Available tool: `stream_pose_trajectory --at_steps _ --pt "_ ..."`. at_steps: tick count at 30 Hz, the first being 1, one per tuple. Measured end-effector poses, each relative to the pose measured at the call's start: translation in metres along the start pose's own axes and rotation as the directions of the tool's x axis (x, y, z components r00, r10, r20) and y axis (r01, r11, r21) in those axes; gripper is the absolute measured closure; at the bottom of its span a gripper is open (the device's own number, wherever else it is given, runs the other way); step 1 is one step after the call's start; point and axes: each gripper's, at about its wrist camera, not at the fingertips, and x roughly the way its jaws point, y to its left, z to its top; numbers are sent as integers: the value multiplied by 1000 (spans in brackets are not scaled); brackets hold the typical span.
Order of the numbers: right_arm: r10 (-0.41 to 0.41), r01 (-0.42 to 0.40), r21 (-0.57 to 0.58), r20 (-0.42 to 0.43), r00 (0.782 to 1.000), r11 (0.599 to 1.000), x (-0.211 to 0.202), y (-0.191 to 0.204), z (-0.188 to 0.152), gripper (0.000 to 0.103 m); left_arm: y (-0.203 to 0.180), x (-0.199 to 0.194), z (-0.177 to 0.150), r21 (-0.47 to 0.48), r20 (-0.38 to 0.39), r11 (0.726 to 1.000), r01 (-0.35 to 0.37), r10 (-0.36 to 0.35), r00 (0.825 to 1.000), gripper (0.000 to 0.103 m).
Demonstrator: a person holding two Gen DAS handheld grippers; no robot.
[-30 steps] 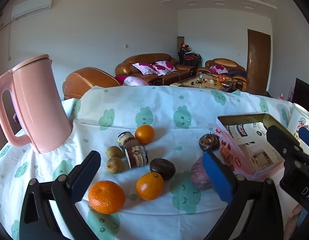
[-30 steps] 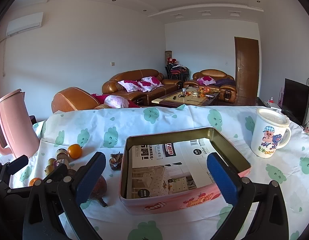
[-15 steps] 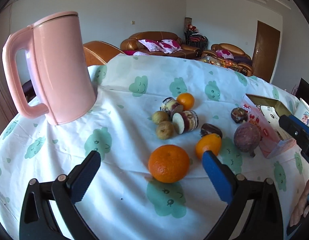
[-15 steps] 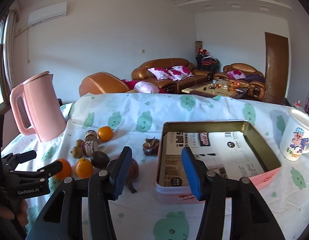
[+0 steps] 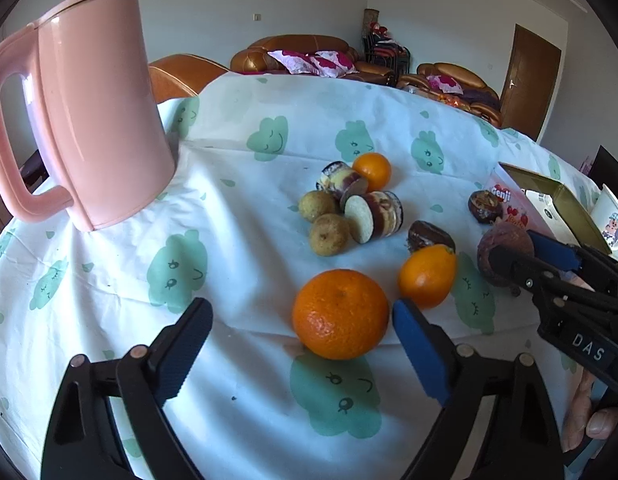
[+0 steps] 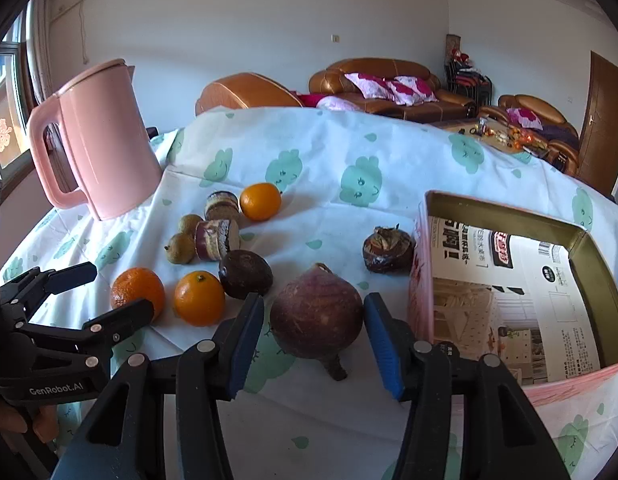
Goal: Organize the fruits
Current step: 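Grasp the dark red root with the right tool while the left tool grasps the large orange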
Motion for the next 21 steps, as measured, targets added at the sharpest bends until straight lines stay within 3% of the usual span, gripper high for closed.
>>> stream_pose_trajectory --at_steps 5,8,10,16,21 --pt "-74 72 -64 -31 997 995 12 10 5 48 -2 11 1 2 -45 999 37 -37 998 25" --pt "-122 113 -136 -67 990 984 21 19 6 49 -7 12 0 20 -50 998 60 -59 997 38" --pt "-134 122 -151 -72 988 981 22 20 5 51 -6 11 0 20 -44 996 83 -82 996 53" --pt "-33 33 -57 -4 999 998 0 3 4 51 -1 6 0 -8 -22 997 74 -74 997 54" --pt "16 -23 48 155 988 999 -47 -25 17 51 -6 -19 4 -4 126 999 44 -43 991 54"
